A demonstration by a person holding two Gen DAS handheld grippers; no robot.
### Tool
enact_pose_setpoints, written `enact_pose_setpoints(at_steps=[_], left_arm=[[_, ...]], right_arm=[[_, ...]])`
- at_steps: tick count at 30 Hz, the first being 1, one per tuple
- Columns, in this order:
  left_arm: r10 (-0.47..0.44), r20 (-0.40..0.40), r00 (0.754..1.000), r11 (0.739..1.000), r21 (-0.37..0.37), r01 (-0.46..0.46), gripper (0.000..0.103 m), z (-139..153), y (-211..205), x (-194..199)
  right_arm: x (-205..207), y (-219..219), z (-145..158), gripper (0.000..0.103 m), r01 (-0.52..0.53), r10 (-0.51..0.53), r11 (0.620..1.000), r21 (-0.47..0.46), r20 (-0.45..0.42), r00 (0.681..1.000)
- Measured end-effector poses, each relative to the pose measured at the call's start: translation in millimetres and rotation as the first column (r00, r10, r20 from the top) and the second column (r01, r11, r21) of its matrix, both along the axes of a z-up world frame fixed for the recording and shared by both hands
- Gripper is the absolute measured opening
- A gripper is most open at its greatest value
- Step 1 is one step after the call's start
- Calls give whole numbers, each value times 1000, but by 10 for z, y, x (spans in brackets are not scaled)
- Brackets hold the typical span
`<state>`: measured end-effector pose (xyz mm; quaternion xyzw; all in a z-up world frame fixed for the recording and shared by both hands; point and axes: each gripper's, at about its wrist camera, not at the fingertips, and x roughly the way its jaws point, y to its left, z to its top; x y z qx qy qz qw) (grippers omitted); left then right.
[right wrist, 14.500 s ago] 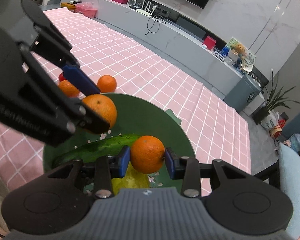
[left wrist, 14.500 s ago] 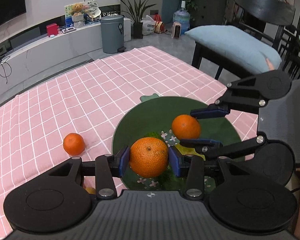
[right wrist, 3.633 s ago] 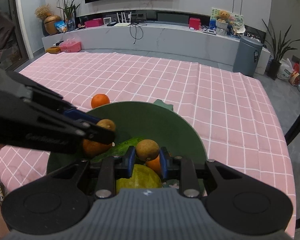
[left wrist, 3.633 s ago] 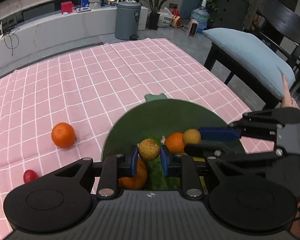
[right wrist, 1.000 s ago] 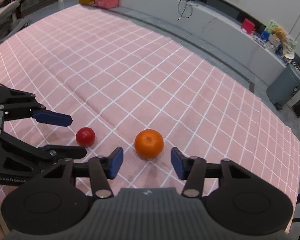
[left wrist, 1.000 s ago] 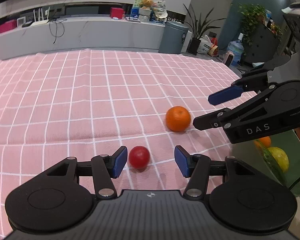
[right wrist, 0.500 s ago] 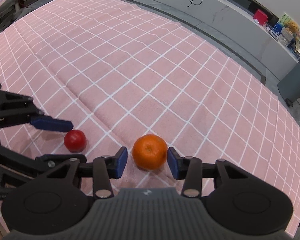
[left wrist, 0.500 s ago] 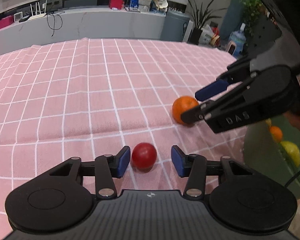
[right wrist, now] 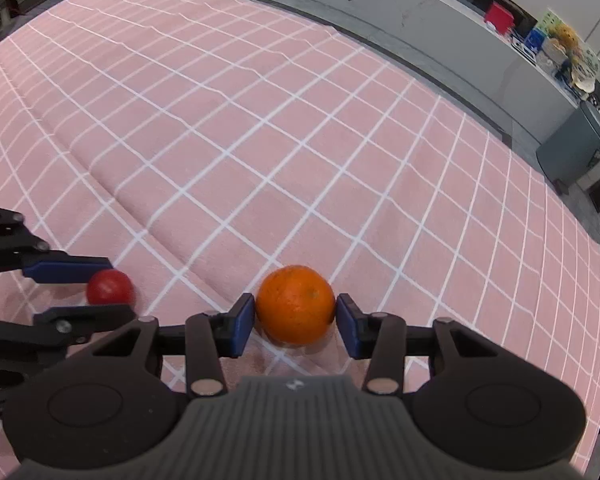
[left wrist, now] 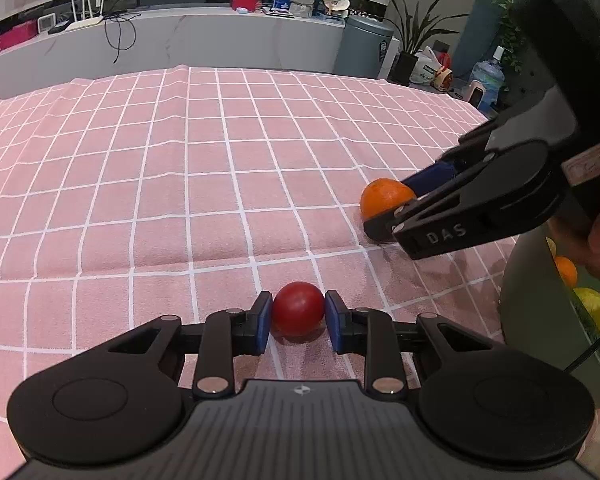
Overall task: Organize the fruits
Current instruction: 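Grasp the red fruit with the left gripper while the right gripper grasps the last orange, then carry the red fruit with the left gripper while the right gripper carries the orange over the colander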
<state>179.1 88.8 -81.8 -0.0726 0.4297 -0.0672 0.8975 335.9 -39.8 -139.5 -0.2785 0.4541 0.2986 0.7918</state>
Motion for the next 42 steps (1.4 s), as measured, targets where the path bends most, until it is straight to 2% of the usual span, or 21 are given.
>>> enact_pose_setpoints(at_steps=[7,17,24,32,38,42], left_arm=[[38,11,999,999,-36,-38,31,103,17,-83],[38,66,997,994,-103,-31,31,458,-128,-323],[12,112,994,994,-108,0,31,723,-333,-477],[-43,124,991,991,-117,58,31,890,-627,-543],[-96,119,988,986,-122,111,31,927,-910,-517],[-154,102,983,979,-120,166,31,900,-1133,-483]], right_arm=[[-75,1,12,40,21,-21,1000,13,11,1000],[-529,-206,455,39,-2,-6,992,129,61,998],[-926,-645,827,39,19,-44,971,240,101,994],[-1269,-1293,1022,39,76,-116,935,348,96,989],[-1362,-1798,1011,39,143,-176,917,373,56,983],[-1406,-1998,916,39,163,-181,933,320,26,983]])
